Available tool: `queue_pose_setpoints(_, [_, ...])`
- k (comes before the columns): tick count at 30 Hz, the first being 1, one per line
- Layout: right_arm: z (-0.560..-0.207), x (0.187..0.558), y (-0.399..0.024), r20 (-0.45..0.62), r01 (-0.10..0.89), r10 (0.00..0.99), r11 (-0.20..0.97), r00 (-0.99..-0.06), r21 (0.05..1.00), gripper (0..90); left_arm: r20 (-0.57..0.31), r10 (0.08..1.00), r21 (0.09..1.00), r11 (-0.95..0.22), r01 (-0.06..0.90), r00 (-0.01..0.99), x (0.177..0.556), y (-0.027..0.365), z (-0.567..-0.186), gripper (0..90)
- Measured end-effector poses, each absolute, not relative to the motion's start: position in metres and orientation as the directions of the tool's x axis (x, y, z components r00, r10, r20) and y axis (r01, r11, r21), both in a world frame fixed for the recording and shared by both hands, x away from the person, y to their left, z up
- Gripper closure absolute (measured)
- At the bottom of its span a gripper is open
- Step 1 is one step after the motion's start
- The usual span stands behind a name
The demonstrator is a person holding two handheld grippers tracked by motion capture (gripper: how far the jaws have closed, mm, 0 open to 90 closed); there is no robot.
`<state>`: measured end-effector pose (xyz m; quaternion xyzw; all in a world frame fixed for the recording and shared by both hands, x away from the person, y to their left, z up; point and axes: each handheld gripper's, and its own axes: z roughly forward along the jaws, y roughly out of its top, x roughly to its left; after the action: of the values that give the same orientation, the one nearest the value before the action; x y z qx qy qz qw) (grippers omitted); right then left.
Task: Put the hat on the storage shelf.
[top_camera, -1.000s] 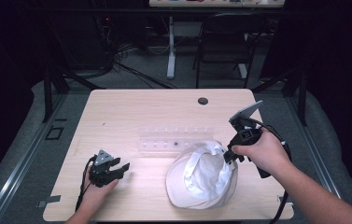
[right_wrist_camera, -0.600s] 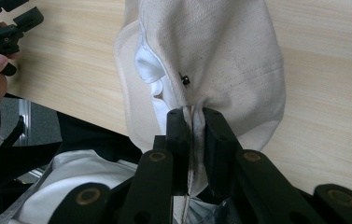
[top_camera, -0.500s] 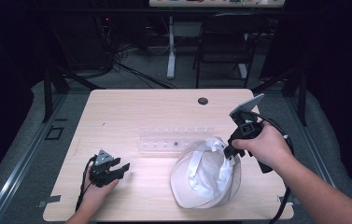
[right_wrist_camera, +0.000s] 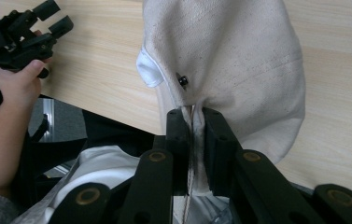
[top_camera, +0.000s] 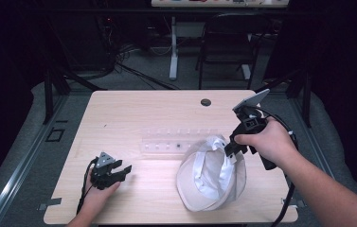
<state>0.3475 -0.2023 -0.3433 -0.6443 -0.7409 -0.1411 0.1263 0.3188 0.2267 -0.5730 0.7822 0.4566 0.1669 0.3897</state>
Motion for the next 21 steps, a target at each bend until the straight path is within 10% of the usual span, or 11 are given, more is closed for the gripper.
queue_pose_setpoints(21, [-0.324, 0.351, -0.213, 0.498, 0.996, 0.863, 0.079, -0.089, 0.041, 82.2, -0.094, 0.843, 0.761, -0.282, 0.585, 0.529, 0.319, 0.226, -0.573, 50.3])
